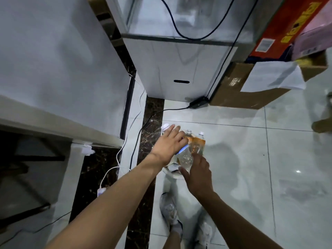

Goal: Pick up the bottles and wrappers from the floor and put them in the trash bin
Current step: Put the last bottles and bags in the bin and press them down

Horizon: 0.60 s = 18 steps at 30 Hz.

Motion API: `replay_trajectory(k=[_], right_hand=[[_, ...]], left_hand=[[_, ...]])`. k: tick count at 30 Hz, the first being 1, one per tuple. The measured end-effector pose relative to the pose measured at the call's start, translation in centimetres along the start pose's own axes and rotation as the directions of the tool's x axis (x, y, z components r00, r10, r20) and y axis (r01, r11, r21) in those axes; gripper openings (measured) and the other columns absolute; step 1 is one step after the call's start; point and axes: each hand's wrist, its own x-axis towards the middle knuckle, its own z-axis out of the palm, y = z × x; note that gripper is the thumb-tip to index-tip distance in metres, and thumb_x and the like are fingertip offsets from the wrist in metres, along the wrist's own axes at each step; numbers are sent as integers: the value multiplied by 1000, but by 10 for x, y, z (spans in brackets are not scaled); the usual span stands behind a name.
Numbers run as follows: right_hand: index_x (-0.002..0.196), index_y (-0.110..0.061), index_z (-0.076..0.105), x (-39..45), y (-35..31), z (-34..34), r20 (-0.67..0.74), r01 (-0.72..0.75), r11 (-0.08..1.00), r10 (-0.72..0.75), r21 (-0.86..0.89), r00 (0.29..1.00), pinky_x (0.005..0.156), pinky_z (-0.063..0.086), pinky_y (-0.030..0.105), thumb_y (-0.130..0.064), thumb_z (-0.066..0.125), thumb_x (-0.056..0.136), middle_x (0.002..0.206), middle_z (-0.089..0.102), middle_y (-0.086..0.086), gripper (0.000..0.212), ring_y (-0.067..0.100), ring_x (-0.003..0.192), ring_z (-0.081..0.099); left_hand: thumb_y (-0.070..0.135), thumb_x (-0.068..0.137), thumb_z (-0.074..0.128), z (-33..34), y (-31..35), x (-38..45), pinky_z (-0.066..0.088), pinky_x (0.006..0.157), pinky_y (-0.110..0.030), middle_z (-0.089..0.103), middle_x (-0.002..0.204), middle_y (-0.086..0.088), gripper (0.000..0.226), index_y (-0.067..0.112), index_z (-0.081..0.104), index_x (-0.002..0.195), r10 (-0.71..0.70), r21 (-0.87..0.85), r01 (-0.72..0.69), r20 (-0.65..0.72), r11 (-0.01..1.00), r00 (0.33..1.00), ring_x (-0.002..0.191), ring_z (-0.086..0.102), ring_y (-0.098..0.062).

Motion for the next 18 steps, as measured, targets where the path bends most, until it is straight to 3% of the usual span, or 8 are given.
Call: replay_trajectory(k=[5,8,11,13,15,18], right_hand=[[154,-25,20,54,2,74,-36,-213,971,218,108,975,103,37,42,-53,62,86,143,37,20,85,37,129,37],[154,-22,20,90,16,123,26,-238,959,237,152,971,108,33,40,-47,66,85,149,35,19,86,36,133,38],[154,-15,21,107,24,160,75,-198,963,187,183,979,111,29,34,-39,61,91,154,33,14,78,29,139,36],[151,-4,27,112,22,177,44,-211,961,207,176,977,96,43,29,-28,64,91,142,49,19,73,29,123,55],[143,5,37,112,15,183,51,-266,960,262,91,964,70,52,25,-20,66,89,117,65,22,66,26,91,70],[144,10,32,103,8,181,107,-233,966,222,108,969,77,54,28,-10,32,92,123,58,31,55,32,99,67]], left_hand=[[5,84,60,64,-6,53,9,120,-49,49,138,-14,52,15,50,134,122,84,-122,5,989,992,140,34,-37],[9,92,51,108,0,81,-8,117,-52,30,153,-16,56,13,34,145,215,170,-229,94,959,972,147,15,-39],[7,96,44,146,7,92,-5,121,-50,21,158,-16,52,10,30,146,226,128,-247,158,960,961,149,8,-37],[5,96,44,166,7,94,-3,121,-49,16,160,-15,56,9,26,149,199,62,-208,132,976,971,149,2,-37],[5,95,45,179,10,96,-2,122,-46,13,162,-11,63,13,19,152,148,-5,-149,128,989,981,150,-3,-33],[2,93,50,180,15,95,4,123,-42,6,163,-8,75,18,11,155,102,-88,-90,143,992,984,150,-6,-29]])
